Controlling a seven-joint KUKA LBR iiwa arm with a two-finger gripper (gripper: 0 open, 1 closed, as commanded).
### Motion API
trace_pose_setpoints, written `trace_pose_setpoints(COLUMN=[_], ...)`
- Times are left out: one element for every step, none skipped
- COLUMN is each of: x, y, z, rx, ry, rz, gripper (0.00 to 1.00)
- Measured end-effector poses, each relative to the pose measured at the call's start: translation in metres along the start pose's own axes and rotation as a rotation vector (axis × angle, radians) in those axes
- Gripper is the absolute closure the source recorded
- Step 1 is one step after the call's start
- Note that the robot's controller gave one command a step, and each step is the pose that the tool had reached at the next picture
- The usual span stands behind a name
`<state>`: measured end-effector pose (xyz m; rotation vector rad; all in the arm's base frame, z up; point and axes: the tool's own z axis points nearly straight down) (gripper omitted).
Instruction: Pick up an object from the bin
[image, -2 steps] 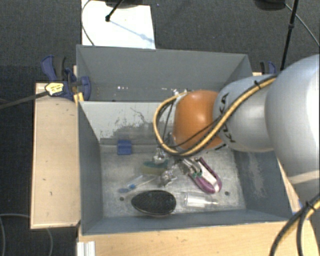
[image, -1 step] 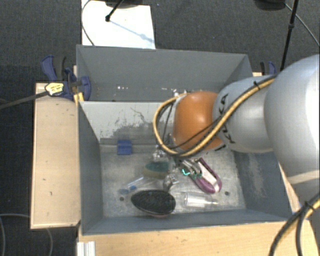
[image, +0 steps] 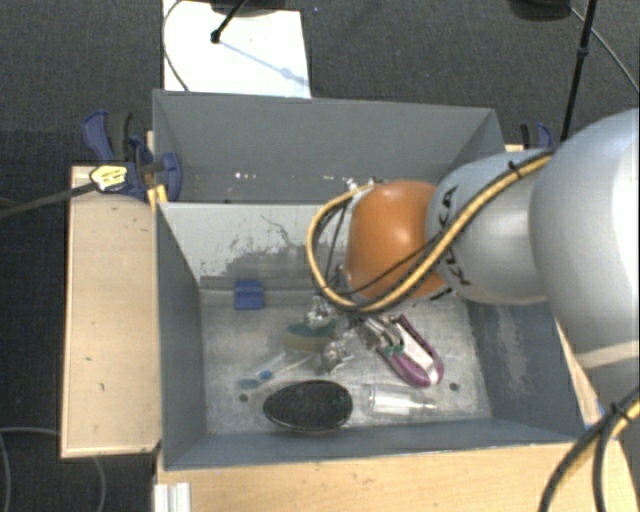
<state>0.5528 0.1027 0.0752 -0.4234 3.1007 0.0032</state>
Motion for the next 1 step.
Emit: trace_pose_setpoints(x=[-0.0098], y=[0.0002], z=[-0.1423], rx=[0.001], ry=[0.002], rz=[0.096], gripper=[1.00])
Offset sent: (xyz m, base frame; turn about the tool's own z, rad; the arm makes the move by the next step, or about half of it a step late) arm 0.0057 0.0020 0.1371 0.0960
